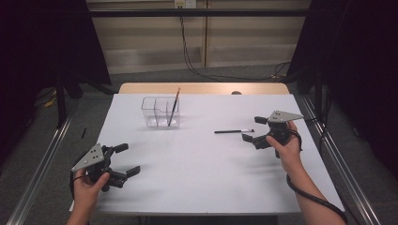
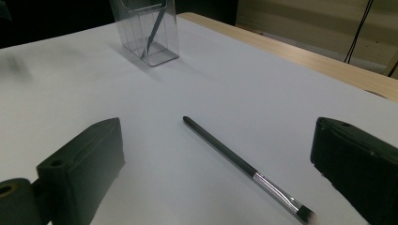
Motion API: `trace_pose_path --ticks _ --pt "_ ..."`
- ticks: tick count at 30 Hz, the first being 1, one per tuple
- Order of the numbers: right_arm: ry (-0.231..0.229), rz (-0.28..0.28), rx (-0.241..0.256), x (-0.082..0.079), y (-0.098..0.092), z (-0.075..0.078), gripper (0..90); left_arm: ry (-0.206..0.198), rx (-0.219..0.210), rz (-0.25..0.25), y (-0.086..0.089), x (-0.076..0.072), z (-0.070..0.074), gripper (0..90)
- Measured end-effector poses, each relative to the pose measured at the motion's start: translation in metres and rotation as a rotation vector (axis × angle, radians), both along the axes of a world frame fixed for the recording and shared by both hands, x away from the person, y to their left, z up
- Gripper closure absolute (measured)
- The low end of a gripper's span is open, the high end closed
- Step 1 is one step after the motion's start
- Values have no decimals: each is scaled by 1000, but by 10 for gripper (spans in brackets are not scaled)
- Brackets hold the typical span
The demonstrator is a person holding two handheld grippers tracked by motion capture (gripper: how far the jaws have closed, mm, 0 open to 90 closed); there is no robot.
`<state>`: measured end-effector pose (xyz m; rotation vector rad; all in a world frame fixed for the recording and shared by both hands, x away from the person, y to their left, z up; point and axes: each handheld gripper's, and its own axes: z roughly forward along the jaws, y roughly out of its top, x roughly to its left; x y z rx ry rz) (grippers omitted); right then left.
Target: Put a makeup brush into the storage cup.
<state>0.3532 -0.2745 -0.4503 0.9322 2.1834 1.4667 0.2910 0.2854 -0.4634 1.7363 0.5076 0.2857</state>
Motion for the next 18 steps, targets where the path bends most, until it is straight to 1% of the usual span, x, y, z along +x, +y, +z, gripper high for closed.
trace_pose_path --ticks 4,9,11,14,15,16,18 --pt "13 2 -15 6 2 0 25 1 -4 -4 0 0 0 0" --pt "37 13 -49 13 7 0 25 2 -1 1 0 0 0 0" --pt "45 14 -59 16 8 -1 24 5 -9 -1 0 0 0 0" --pt "55 20 -62 19 10 -1 22 3 -2 0 0 1 0 0" --pt "67 23 -69 22 12 -2 21 7 -5 -2 0 1 -1 0" --pt "71 22 -77 23 13 -3 21 4 3 1 0 1 -1 0" --pt "80 22 -91 27 15 -4 20 6 3 -1 0 1 -1 0"
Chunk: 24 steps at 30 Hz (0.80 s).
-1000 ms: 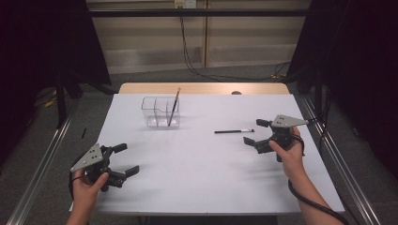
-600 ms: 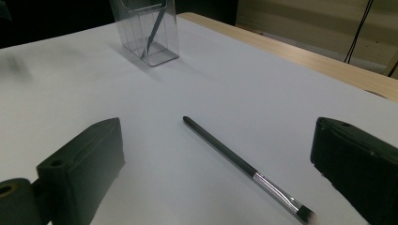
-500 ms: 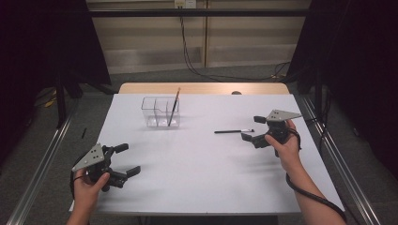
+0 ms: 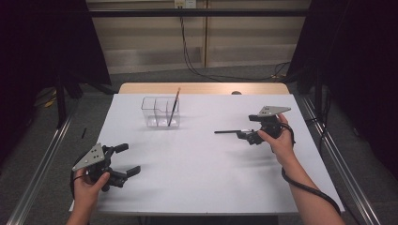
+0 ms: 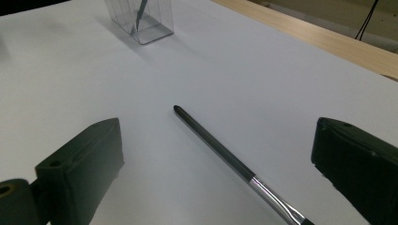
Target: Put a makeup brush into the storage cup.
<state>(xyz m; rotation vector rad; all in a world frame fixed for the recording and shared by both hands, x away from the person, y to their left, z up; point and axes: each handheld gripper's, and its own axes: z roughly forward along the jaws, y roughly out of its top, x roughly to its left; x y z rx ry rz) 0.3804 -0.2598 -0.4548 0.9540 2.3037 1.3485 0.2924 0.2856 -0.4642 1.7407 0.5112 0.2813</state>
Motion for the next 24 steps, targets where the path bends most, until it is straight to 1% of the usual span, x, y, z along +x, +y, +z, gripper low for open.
trace_pose_path --ticks 6,8,9,10,11,12,13,20,24 --pt "34 1 -36 11 3 2 20 0 -3 -1 0 0 0 0" --pt "62 -4 -47 13 3 2 20 3 -3 0 0 0 0 0" --pt "78 0 -65 15 4 0 20 3 -1 -3 0 0 0 1" --pt "78 0 -65 15 4 0 20 3 -1 -3 0 0 0 1" --pt "95 4 -93 17 5 -2 23 8 -3 -4 -1 0 0 1" --pt "95 4 -93 17 5 -2 23 8 -3 -4 -1 0 0 1" --pt "106 8 -118 20 5 -2 23 5 -4 -6 -1 0 0 1" --pt "142 19 -184 26 8 -2 34 10 -4 -5 -2 0 -1 1" --pt "172 14 -210 29 8 -5 80 7 -3 -7 -1 0 0 1"
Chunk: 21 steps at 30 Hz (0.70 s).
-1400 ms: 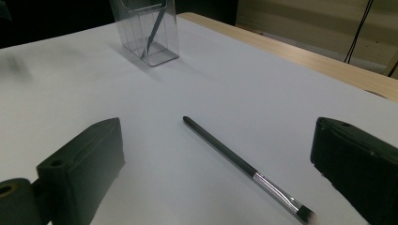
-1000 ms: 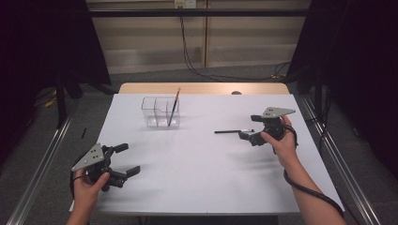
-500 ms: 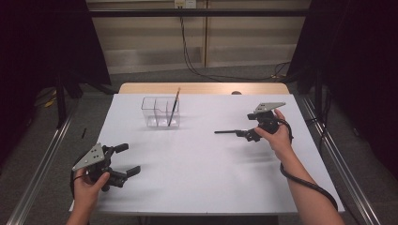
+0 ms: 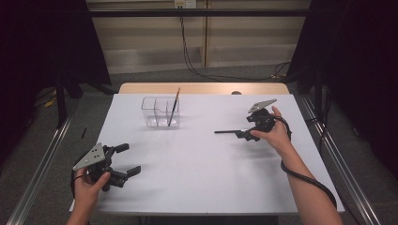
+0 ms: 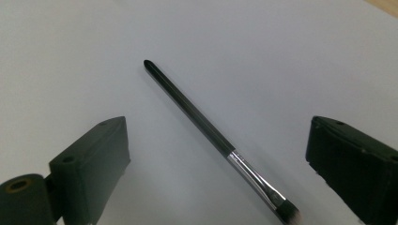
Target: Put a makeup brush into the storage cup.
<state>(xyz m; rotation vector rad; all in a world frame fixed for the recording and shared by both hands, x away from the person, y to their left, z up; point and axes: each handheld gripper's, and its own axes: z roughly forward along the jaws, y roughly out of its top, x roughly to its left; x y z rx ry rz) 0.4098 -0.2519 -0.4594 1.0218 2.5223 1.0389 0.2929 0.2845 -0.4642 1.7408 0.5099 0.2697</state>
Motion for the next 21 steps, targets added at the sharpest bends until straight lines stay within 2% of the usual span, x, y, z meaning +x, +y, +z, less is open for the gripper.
trace_pose_path --ticks 4,10,15,21 --pt "25 5 -36 4 0 -3 141 1 -1 1 0 0 0 1" --pt "57 0 -55 8 -1 -7 212 4 -4 1 0 0 -1 2" --pt "53 -2 -68 10 -2 -9 250 -1 -2 1 0 1 0 2" --pt "81 14 -90 13 1 -14 338 8 -8 0 -2 1 -1 2"
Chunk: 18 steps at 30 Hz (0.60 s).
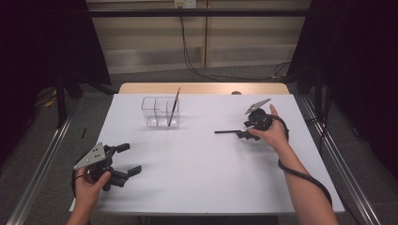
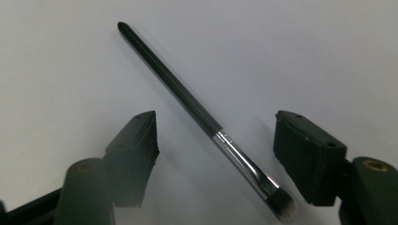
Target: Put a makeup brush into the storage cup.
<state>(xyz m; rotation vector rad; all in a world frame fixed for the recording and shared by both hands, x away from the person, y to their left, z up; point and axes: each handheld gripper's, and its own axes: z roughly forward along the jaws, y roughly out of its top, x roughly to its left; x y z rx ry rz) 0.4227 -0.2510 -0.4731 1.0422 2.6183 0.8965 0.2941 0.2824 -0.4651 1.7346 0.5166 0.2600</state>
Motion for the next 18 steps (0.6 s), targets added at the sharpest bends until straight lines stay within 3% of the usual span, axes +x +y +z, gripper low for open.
trace_pose_path --ticks 3,7,14,18 --pt "14 -3 -7 0 0 -2 371 -3 2 -1 1 1 0 3" --pt "-3 2 -29 -2 0 -2 453 -1 -4 0 1 0 0 3" --pt "13 58 -56 -7 1 3 709 2 3 -2 0 1 0 3" --pt "35 81 -82 -9 4 5 786 2 0 -4 -1 0 0 3"
